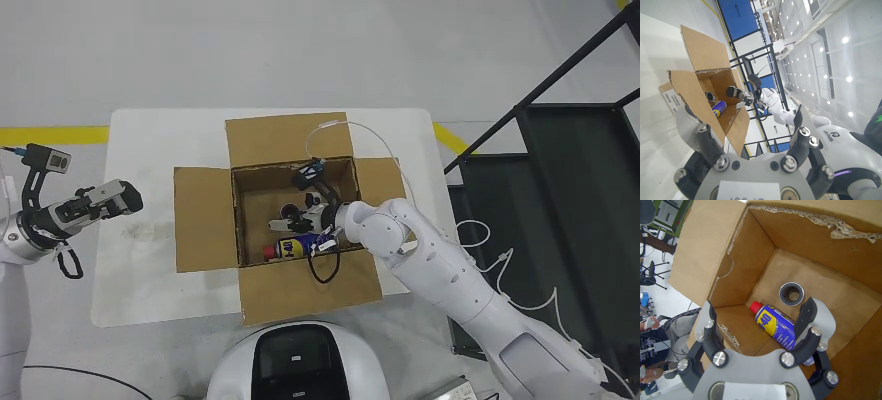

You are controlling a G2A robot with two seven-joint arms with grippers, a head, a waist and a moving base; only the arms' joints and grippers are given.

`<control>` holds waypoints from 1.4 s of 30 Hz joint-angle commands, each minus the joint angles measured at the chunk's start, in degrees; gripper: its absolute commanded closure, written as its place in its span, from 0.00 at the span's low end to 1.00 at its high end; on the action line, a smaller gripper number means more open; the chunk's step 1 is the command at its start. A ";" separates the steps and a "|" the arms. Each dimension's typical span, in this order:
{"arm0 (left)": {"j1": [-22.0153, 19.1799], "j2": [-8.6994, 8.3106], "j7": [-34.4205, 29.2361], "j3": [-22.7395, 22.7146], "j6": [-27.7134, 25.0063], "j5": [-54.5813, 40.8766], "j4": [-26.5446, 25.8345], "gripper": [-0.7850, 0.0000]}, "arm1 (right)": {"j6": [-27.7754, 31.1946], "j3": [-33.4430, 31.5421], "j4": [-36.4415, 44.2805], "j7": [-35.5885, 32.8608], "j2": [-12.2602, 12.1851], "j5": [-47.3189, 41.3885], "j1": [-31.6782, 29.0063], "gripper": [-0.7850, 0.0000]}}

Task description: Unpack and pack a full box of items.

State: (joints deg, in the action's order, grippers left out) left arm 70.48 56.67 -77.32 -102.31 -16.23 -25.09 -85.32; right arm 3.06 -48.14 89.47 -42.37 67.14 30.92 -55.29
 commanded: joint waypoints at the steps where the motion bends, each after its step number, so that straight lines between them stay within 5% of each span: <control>1: 0.00 0.00 0.00 0.00 0.00 0.00 0.00 0.00 | -0.74 1.09 -1.29 -1.66 0.37 1.37 1.55 0.00; 28: 0.00 0.00 0.00 0.00 0.00 0.00 0.00 0.00 | -3.63 16.57 -26.58 -0.28 10.80 4.43 15.54 0.01; 31: 0.00 0.00 0.00 0.00 0.00 0.00 0.00 0.00 | -4.48 16.86 -27.73 0.29 11.57 4.61 15.94 0.89; 32: 0.00 0.00 0.00 0.00 0.00 0.00 0.00 0.00 | -4.71 16.90 -27.96 0.57 11.78 4.79 16.01 1.00; 42: 0.00 0.00 0.00 0.00 0.00 0.00 0.00 0.00 | -7.73 16.15 -26.72 -0.20 12.46 7.55 15.19 1.00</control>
State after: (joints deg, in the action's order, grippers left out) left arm 70.48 56.67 -77.32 -102.31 -16.23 -25.09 -85.32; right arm -4.47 -31.82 62.31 -42.39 79.62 38.28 -39.93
